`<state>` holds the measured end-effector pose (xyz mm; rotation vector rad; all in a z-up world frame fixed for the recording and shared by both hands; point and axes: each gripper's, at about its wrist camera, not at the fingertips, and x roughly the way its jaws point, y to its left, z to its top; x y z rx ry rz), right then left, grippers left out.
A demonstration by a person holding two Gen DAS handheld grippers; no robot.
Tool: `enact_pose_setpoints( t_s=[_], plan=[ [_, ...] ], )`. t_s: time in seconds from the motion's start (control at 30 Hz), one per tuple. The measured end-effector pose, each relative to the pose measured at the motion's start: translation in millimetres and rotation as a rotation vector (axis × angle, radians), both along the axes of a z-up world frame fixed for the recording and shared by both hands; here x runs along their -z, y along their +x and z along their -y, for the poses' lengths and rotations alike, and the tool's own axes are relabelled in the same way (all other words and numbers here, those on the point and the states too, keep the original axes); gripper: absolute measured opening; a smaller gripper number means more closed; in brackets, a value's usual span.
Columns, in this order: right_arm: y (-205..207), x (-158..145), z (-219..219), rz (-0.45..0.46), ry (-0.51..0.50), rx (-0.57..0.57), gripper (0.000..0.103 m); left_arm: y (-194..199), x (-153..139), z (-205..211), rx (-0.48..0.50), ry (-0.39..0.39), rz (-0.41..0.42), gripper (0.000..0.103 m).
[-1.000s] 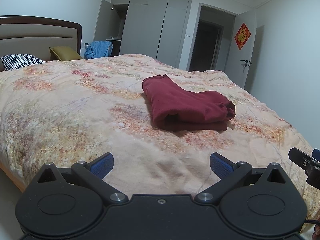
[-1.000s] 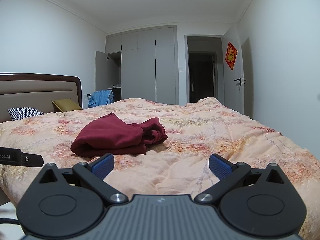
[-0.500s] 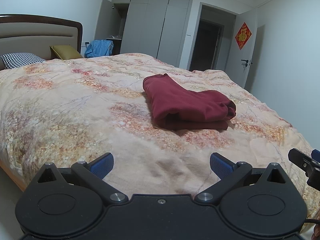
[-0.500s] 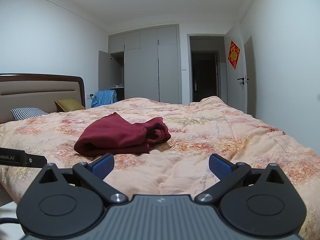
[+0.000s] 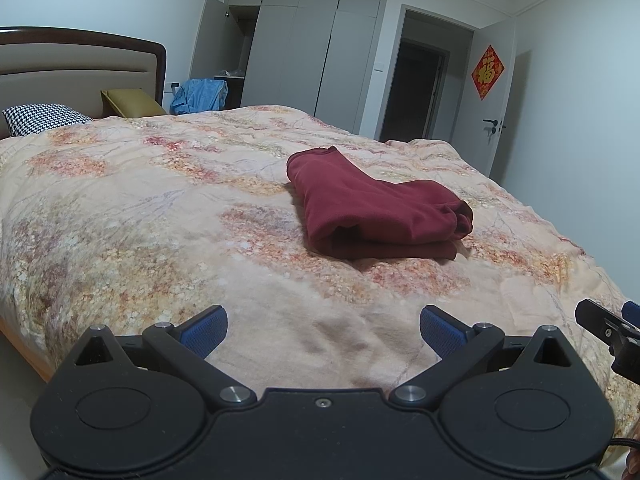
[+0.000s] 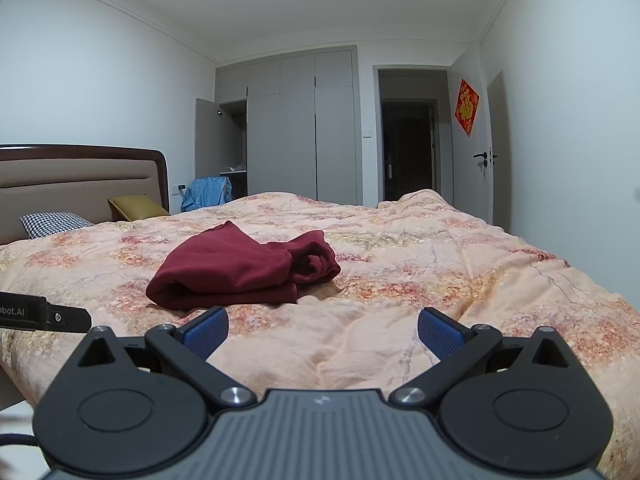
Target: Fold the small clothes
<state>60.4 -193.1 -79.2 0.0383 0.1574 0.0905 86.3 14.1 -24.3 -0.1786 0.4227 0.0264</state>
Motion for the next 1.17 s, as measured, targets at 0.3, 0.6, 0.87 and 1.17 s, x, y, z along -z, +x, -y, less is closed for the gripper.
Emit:
enact_pose_setpoints(
  t_s=[0.3,0.6,0.87,1.17],
  plan=[
    [0.8,1.4,-0.1,-0.006,-0.002,0.0,0.103,-3.0,-2.8,0.5,0.013,-0.026,0.015,0.102],
    [6.8,7.4,0.1,-0.03,-0.002,-0.005,0.103,0.9,-7.7,5.1,0.011,-0.018,0.019,0.102],
    [15.2,14.2,-1.5,-0.068,-0.006,-0.008,0.103,13.2,-1.8,6.2,0.013,-0.008,-0.008,0.102],
    [30.8,22.1,-4.1,-0.119,-0.003,-0.018,0.103,32.9,7.5,1.3,0.001,-0.019,-0.062,0.102]
  ],
)
